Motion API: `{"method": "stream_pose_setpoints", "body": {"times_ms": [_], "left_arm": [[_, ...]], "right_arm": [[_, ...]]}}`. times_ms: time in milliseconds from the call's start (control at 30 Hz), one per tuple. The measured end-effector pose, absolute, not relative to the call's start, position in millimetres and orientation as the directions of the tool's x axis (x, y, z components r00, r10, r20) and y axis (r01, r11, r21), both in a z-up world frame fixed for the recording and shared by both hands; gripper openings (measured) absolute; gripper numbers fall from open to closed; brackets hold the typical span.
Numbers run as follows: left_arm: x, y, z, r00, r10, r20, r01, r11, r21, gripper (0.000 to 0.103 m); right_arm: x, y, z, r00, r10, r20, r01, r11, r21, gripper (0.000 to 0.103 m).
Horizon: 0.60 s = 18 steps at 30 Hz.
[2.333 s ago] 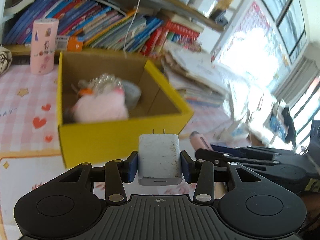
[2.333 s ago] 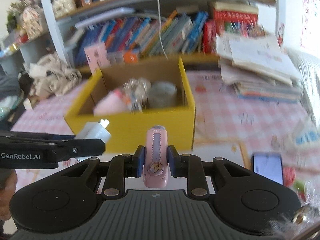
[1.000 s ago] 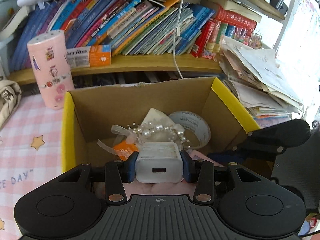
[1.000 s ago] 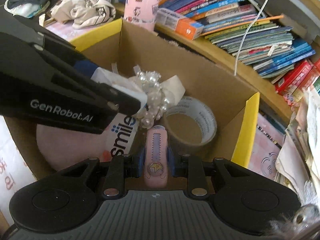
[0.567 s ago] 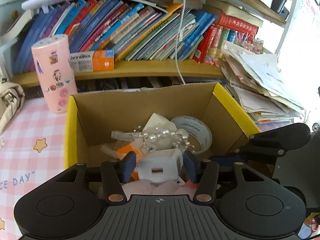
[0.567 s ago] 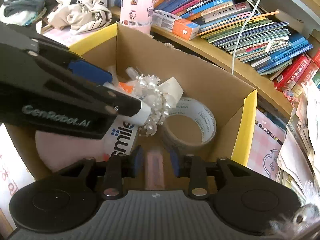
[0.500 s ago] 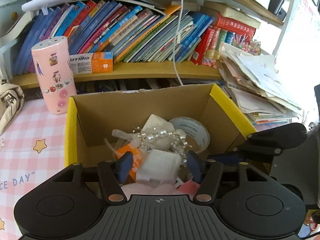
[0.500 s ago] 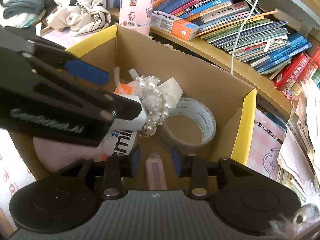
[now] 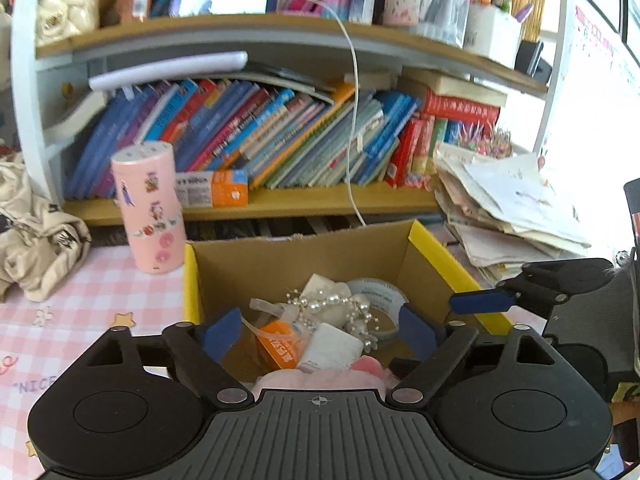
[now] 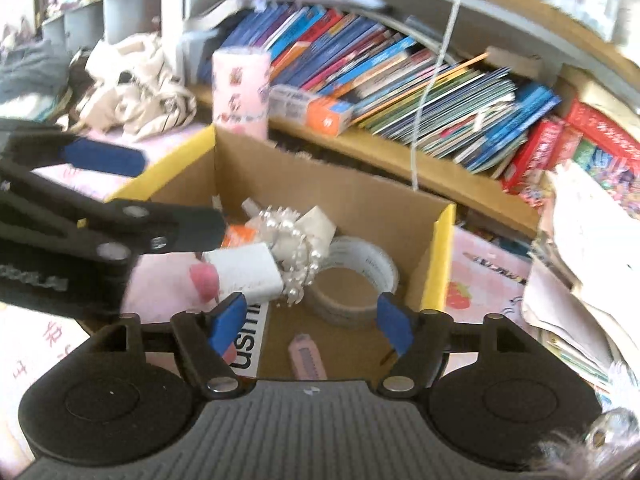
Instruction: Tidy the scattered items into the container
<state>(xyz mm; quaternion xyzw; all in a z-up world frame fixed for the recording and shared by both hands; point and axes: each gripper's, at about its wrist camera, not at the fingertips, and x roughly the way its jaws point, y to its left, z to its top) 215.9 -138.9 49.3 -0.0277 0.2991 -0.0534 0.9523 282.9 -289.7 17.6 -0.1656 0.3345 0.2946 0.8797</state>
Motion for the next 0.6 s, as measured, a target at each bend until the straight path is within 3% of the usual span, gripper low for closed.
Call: {"method": "stream_pose_setpoints", "body": {"times_ms": [267,600], "left_arm": [[176,-135,63,0.859,-0.082,-0.505,0.058,0.996,-0.063,0.096],[127,-113,63,0.863,-0.055,-0.502,0.017,0.997,-0.081,0.099]], "right_arm": [[252,-304,35,0.681,0.406,-0.610,-0.555,0.829,-0.068,0.086],[198,-299,40,0.747,0.383,-0.543,-0.484,0.874,-0.050,0.097]]}}
